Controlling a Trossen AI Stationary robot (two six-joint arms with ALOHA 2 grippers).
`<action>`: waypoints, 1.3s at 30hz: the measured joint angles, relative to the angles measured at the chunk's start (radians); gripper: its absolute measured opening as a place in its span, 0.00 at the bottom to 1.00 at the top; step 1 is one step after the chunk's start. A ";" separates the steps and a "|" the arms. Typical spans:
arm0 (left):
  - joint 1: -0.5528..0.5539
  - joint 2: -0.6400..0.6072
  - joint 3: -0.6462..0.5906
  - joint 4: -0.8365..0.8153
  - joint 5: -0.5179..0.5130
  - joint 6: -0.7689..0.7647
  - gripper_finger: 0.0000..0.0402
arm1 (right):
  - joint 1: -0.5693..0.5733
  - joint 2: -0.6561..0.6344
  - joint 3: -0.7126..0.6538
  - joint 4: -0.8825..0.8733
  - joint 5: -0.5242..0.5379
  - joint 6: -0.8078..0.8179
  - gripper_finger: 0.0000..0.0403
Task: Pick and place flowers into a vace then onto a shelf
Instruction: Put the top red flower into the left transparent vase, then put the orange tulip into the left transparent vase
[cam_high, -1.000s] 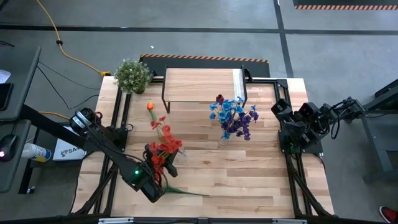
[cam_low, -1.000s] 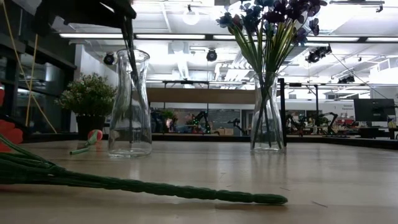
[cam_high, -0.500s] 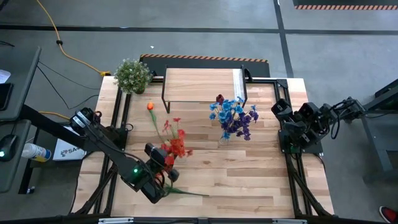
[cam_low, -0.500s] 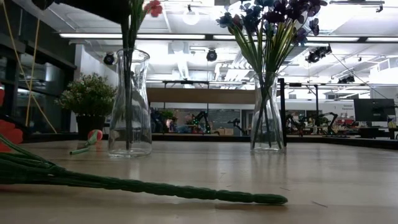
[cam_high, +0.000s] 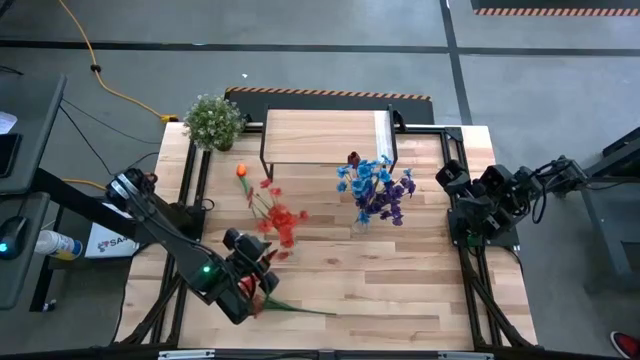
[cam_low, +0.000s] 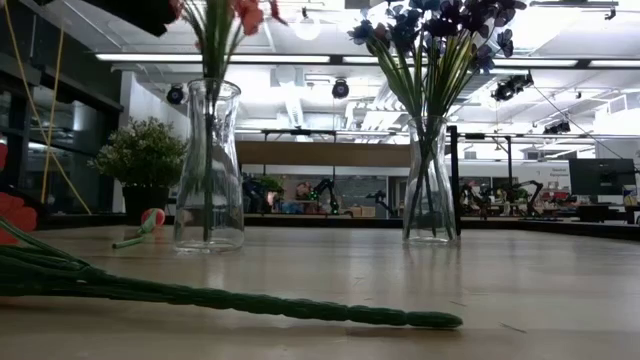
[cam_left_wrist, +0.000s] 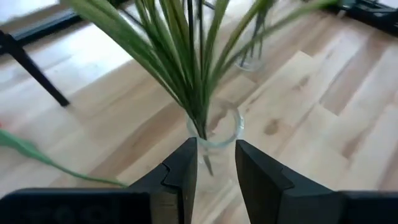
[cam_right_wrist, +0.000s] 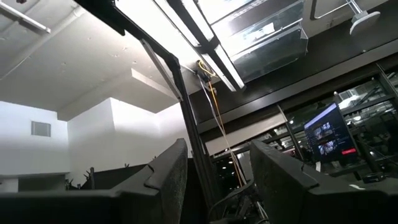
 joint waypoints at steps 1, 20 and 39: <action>-0.006 -0.007 0.000 0.001 0.006 0.000 0.36 | 0.000 0.000 0.000 0.000 0.000 0.000 0.41; -0.132 -0.034 0.000 -0.199 0.193 -0.334 0.36 | 0.000 0.000 0.000 0.000 0.000 -0.001 0.41; 0.034 -0.034 -0.132 -0.376 0.268 -0.890 0.36 | 0.000 0.000 0.000 0.000 -0.010 -0.001 0.41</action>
